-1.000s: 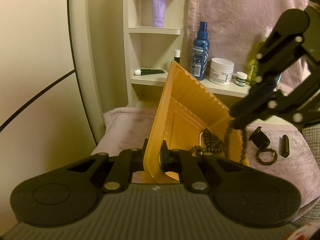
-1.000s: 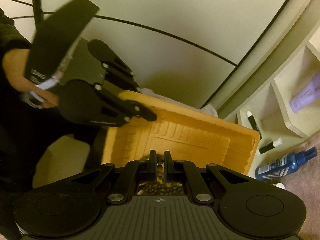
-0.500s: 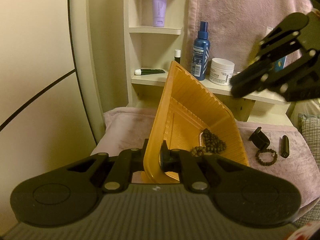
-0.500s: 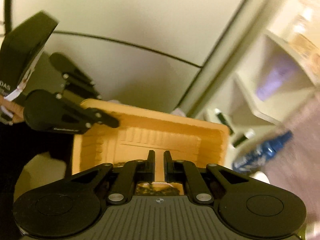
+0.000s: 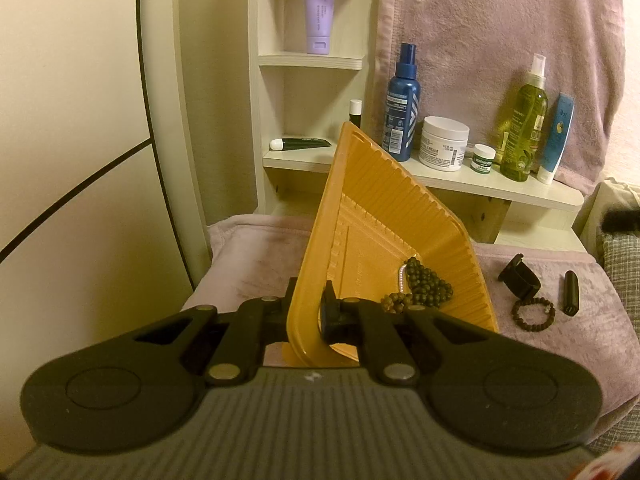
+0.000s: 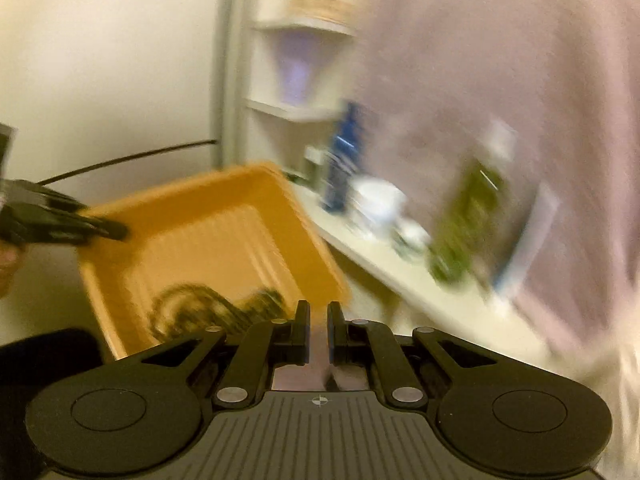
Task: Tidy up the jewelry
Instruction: 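Grasp the black bar-shaped piece with the right gripper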
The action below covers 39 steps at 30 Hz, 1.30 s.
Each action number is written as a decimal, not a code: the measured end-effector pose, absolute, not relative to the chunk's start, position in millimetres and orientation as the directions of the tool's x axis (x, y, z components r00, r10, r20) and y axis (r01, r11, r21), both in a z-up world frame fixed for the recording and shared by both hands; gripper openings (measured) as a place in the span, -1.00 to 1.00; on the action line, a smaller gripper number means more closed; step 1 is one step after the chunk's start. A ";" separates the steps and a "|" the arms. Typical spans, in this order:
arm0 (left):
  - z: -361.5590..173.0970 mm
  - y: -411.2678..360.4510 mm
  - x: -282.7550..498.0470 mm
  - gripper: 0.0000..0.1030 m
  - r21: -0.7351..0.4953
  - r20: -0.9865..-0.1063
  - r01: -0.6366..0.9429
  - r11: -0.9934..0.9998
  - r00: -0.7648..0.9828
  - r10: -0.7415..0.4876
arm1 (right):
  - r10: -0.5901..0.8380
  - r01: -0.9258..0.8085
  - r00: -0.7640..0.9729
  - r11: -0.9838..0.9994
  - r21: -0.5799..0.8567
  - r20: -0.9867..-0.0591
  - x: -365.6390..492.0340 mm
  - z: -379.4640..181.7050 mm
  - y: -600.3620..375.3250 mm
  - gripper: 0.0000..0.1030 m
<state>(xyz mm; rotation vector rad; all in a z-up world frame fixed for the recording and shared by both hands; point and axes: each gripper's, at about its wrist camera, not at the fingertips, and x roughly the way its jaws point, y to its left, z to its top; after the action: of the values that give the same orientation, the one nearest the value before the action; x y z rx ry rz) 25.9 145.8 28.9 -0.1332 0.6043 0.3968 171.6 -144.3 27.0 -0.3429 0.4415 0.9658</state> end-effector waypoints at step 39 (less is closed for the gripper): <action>30.3 142.5 25.2 -0.85 0.005 -0.574 -0.393 0.919 0.751 0.325 | 0.357 -0.316 0.629 0.929 0.193 -0.690 235.4 -95.1 -161.4 -0.41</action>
<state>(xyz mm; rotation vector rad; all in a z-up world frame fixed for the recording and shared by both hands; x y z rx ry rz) 25.2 142.5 30.3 -0.1186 0.6045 0.3930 235.4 -161.4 -95.1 0.0553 0.8021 0.3858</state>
